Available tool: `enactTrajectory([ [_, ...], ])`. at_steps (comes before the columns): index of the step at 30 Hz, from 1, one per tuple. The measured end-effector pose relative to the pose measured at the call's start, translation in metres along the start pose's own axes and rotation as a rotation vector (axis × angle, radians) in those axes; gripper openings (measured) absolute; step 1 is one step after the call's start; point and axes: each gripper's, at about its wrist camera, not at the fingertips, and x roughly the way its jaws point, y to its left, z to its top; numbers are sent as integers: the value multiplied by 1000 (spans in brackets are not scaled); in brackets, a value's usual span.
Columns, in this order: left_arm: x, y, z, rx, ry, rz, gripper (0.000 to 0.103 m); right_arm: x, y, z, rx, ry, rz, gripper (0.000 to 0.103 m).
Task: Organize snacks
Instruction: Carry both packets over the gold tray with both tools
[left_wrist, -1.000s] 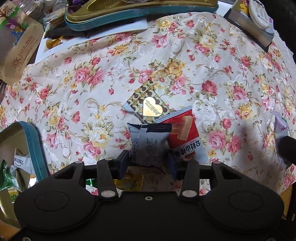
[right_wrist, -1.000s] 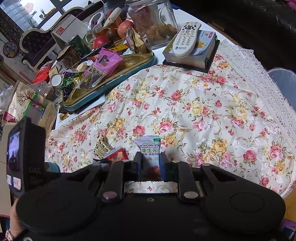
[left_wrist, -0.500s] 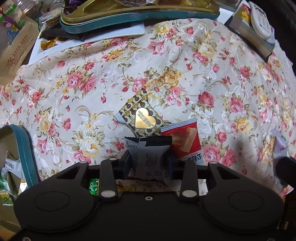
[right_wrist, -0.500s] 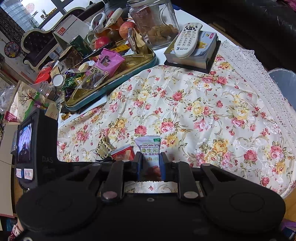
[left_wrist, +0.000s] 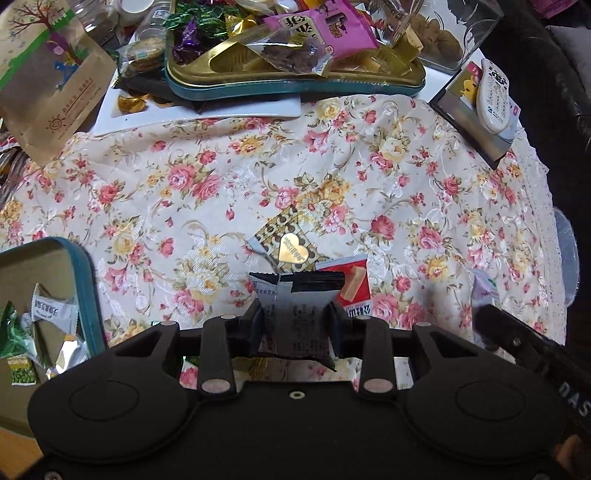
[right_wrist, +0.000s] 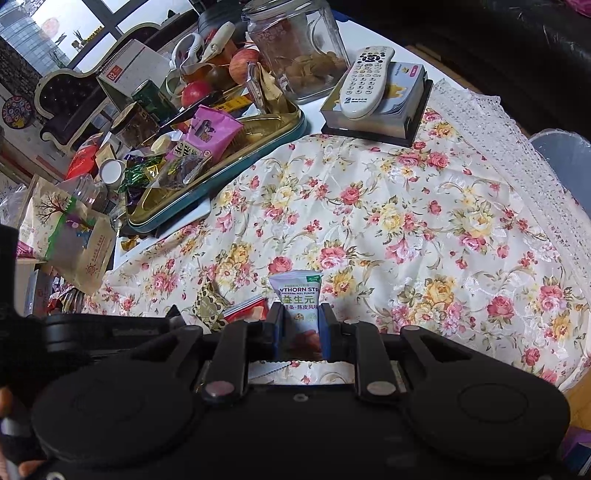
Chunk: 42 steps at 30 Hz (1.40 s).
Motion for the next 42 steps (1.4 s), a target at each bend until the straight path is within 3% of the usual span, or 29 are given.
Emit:
enactTrajectory([
  [22,-55,73,-14,-87,-29,25,43,21,54,-10,-100,33,11,22],
  [42,-84,193,-34,-329,-82,78,43,34,145,-41,-268,78,84,22],
])
